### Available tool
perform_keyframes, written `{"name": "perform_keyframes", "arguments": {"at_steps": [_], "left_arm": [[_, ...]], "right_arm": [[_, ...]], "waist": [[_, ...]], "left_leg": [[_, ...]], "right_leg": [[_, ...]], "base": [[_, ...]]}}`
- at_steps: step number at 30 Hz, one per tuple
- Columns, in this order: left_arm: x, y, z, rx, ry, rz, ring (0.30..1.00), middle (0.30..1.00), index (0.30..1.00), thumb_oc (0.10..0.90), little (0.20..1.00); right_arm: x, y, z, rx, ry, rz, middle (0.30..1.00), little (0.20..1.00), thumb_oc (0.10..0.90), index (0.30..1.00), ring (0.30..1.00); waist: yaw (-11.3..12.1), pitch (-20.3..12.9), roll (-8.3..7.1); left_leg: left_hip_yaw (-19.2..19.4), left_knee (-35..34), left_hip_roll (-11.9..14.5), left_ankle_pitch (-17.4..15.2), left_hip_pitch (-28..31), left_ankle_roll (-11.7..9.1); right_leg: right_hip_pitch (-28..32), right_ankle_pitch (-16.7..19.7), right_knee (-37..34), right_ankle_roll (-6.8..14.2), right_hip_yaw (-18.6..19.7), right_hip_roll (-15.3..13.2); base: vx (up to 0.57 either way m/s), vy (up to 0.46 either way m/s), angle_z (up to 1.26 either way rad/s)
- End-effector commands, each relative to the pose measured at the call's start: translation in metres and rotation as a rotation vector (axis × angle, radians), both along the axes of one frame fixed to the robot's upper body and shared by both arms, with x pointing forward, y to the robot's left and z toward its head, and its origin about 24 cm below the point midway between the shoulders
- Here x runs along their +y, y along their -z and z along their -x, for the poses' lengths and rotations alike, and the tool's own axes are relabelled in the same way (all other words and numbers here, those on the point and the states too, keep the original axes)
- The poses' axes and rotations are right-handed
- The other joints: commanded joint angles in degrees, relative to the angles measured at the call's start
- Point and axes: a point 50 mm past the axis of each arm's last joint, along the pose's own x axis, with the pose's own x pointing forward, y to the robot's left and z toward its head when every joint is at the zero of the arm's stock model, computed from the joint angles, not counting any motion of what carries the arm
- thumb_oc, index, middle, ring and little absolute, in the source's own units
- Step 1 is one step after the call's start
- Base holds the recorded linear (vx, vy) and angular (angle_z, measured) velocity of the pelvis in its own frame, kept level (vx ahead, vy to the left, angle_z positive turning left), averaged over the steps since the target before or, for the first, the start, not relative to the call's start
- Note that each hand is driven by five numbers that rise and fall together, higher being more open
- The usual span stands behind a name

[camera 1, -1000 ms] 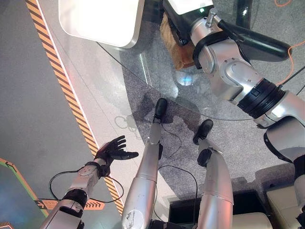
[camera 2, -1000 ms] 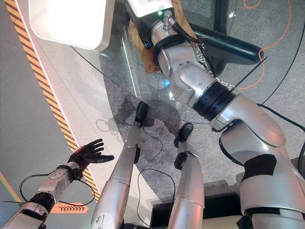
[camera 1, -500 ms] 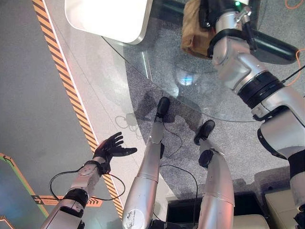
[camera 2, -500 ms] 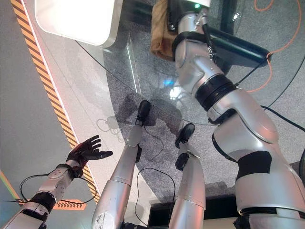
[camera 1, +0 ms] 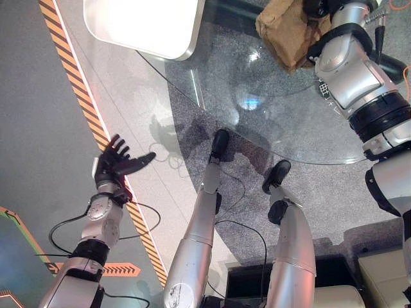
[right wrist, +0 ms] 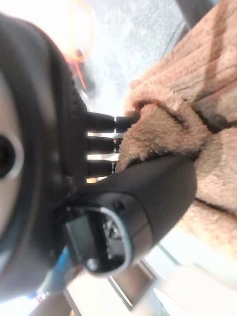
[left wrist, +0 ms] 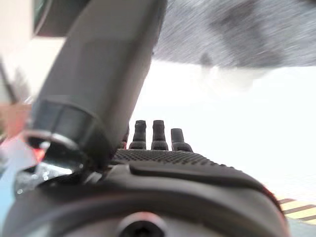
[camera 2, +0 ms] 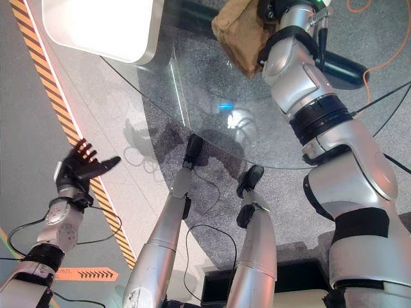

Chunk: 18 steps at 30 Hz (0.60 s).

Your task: Wipe the table with a cloth and put it in the basket.

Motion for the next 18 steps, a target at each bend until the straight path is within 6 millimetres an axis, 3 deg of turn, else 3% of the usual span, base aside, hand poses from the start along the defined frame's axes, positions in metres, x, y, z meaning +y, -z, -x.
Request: {"name": "perform_keyframes", "arguments": {"at_steps": [1,3,4,6,7,18], "left_arm": [[0.045,-0.023,0.014,-0.103,-0.255,0.044,0.9,0.9,0.9,0.8,0.9],[0.05,-0.033,0.014,-0.137,-0.307,0.042,0.9,0.9,0.9,0.8,0.9],[0.054,-0.045,0.013,-0.177,-0.34,0.046,0.9,0.9,0.9,0.8,0.9],[0.056,-0.049,0.013,-0.19,-0.365,0.046,0.9,0.9,0.9,0.8,0.9],[0.058,-0.056,0.013,-0.217,-0.379,0.048,0.9,0.9,0.9,0.8,0.9],[0.056,-0.12,0.011,-0.495,-0.482,0.07,0.9,0.9,0.9,0.8,0.9]], "right_arm": [[-0.076,-0.011,0.023,-0.119,0.263,-0.035,0.3,0.2,0.1,0.3,0.3],[-0.077,-0.006,0.023,-0.125,0.247,-0.066,0.3,0.2,0.1,0.3,0.3],[-0.078,-0.006,0.024,-0.141,0.236,-0.084,0.3,0.2,0.1,0.3,0.3],[-0.079,-0.001,0.024,-0.136,0.226,-0.091,0.3,0.2,0.1,0.3,0.3],[-0.08,-0.002,0.025,-0.146,0.218,-0.097,0.3,0.2,0.1,0.3,0.3],[-0.075,0.024,0.029,-0.174,0.1,-0.13,0.3,0.2,0.1,0.3,0.3]], "waist": [[-1.4,-0.7,-1.08],[-1.8,-0.7,-1.47],[-2.3,-0.7,-1.78],[-2.6,-0.7,-1.91],[-2.9,-0.7,-2.03],[-5.2,-0.7,-2.53]], "left_leg": [[6.7,7.1,-3.2,-10.0,2.2,5.0],[6.8,7.2,-3.1,-10.1,2.4,5.0],[7.2,6.9,-3.0,-8.4,0.9,5.2],[7.0,7.0,-2.9,-10.0,2.4,4.8],[7.4,6.9,-2.9,-8.4,1.0,5.1],[8.4,6.8,-2.5,-9.2,2.2,4.9]], "right_leg": [[5.4,7.2,-12.9,0.3,-1.1,5.4],[5.5,7.2,-12.8,0.3,-0.8,5.7],[4.3,8.8,-13.5,-0.2,-1.4,5.7],[5.5,7.3,-13.1,0.3,-0.4,6.1],[4.3,8.8,-13.6,-0.2,-1.0,6.0],[4.7,8.3,-13.1,0.0,0.9,6.8]], "base": [[0.0,0.0,0.0],[-0.04,0.003,-0.02],[-0.02,-0.009,-0.08],[-0.02,0.005,-0.09],[-0.07,0.035,-0.06],[-0.02,0.025,-0.05]]}}
